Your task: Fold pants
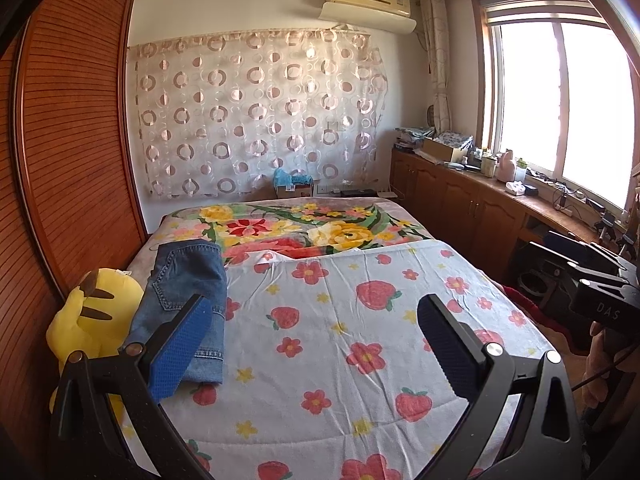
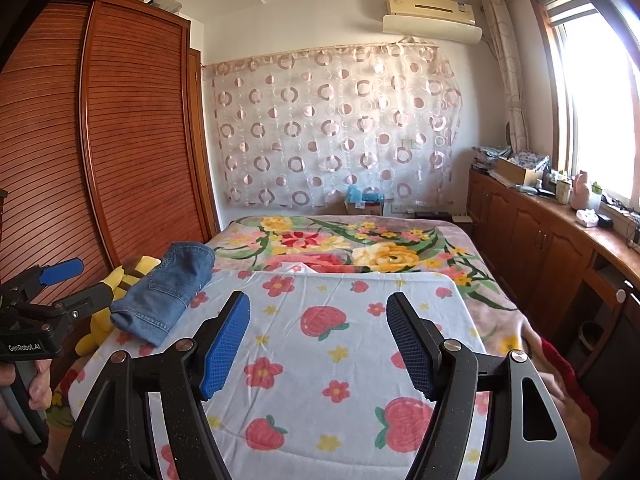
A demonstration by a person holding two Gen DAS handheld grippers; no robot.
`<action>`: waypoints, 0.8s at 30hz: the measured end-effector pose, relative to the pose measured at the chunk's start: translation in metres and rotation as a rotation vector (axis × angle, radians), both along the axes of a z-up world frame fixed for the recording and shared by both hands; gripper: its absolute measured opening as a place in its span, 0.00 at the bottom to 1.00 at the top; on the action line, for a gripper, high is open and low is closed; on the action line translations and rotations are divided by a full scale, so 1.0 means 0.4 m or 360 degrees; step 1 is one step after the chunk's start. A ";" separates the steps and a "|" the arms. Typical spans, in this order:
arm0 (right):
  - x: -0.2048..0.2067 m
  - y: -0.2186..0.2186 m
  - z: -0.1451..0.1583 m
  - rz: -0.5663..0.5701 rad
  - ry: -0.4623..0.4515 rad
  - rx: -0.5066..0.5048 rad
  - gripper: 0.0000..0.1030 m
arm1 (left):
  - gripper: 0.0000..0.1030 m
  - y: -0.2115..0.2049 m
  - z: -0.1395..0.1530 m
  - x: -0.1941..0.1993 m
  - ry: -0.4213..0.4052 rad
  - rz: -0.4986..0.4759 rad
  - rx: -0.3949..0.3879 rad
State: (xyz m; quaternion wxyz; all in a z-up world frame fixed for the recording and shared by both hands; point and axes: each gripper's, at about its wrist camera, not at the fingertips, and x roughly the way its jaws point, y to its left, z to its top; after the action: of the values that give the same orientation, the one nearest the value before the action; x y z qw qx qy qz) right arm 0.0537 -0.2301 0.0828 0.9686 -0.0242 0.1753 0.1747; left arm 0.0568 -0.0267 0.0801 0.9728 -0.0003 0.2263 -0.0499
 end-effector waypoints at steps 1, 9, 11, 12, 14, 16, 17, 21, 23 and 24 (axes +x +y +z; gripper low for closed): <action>0.001 0.000 0.000 -0.0002 -0.0002 0.0000 0.71 | 1.00 0.001 -0.002 0.001 0.0001 -0.0003 0.0000; 0.000 0.002 -0.006 -0.0007 0.0004 -0.0003 0.71 | 1.00 0.002 0.000 0.001 -0.0001 -0.0005 0.0001; 0.000 0.004 -0.006 -0.0007 0.0005 -0.0003 0.71 | 1.00 0.001 0.000 0.001 -0.0002 -0.0005 0.0001; 0.000 0.004 -0.006 -0.0007 0.0004 -0.0002 0.71 | 1.00 0.002 -0.001 0.001 -0.0002 -0.0005 0.0003; 0.000 0.004 -0.006 -0.0007 0.0003 -0.0003 0.71 | 1.00 0.002 -0.001 0.001 0.0000 -0.0004 0.0003; 0.001 0.004 -0.005 -0.0010 0.0002 -0.0003 0.71 | 1.00 0.001 0.000 0.000 -0.0003 -0.0003 0.0007; 0.002 0.005 -0.005 -0.0013 0.0003 -0.0003 0.71 | 1.00 0.001 0.000 0.000 -0.0002 -0.0003 0.0006; -0.001 0.008 -0.003 -0.0015 -0.0001 -0.0003 0.71 | 1.00 0.001 -0.001 0.001 -0.0003 -0.0004 0.0000; -0.002 0.011 -0.003 -0.0017 -0.0004 -0.0004 0.71 | 1.00 0.002 -0.003 0.000 -0.0002 -0.0004 0.0003; -0.002 0.010 -0.003 -0.0014 -0.0004 -0.0002 0.71 | 1.00 0.001 -0.002 0.000 -0.0003 -0.0003 0.0003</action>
State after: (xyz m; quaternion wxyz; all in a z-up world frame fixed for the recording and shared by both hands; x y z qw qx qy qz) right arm 0.0527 -0.2260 0.0814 0.9696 -0.0242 0.1742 0.1703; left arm 0.0568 -0.0264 0.0794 0.9729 0.0009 0.2256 -0.0505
